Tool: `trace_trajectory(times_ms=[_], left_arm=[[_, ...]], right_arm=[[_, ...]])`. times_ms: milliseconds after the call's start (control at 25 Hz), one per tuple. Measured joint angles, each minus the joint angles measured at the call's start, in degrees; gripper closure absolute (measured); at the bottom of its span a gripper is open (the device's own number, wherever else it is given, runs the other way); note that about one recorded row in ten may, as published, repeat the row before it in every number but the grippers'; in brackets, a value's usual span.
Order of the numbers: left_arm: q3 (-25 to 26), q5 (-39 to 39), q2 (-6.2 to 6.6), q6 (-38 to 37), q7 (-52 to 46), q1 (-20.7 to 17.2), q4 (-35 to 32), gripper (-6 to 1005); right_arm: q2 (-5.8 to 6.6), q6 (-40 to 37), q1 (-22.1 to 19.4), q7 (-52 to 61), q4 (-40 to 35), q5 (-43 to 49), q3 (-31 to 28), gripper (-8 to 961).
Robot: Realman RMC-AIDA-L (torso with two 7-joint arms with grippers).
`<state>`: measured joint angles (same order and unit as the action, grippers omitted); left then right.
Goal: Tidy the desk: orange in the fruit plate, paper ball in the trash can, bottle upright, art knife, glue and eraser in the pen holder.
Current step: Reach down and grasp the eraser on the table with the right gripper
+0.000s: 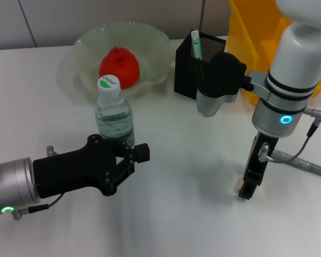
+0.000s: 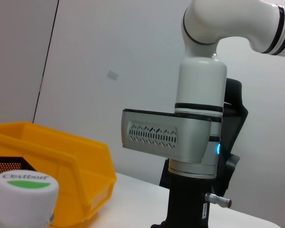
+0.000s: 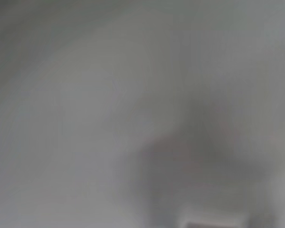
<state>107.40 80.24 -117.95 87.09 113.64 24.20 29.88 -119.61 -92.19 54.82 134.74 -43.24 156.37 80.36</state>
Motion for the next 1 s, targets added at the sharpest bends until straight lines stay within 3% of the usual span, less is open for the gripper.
trace_trajectory(times_ms=[1000], left_arm=[[0.0,0.0,0.08,-0.17,0.0,-0.11,0.05,985]], right_arm=[[0.0,0.92,0.15,-0.31,0.85,-0.01,0.22,395]])
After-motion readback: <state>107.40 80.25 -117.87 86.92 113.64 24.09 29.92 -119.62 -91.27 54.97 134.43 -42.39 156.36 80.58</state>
